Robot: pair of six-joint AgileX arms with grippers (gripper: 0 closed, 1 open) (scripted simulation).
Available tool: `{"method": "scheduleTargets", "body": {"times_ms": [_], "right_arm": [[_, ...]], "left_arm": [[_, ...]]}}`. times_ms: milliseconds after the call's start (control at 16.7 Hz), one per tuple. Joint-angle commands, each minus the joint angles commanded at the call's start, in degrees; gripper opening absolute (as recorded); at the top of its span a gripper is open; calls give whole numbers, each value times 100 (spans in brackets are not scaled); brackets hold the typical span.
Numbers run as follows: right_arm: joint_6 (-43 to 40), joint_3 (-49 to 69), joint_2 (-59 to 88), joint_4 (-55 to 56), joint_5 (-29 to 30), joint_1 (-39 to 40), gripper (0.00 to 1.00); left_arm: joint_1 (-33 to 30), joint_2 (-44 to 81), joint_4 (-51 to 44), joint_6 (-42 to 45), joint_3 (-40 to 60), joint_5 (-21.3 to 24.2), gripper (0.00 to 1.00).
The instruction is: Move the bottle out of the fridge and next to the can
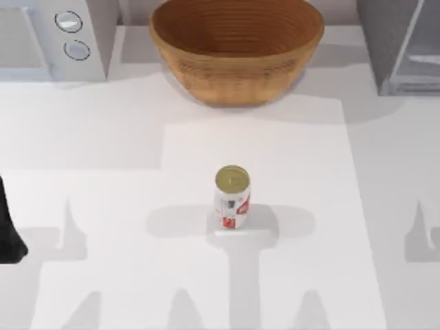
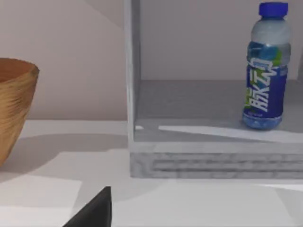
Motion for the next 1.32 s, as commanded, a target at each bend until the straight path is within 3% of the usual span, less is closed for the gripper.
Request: {"method": "scheduleTargets", "body": {"times_ms": [300,540,1320], "right_arm": [[-5,254,353,276,-42,-82,100],[-12,1029,1677,1123,-224,-308,100],[-38,4614,9724,5059,-1208,-1327,100]], "left_arm": [[0,0,0,0,0,0,100],[0,0,0,0,0,0,100],[0,0,0,0,0,0,100]]}}
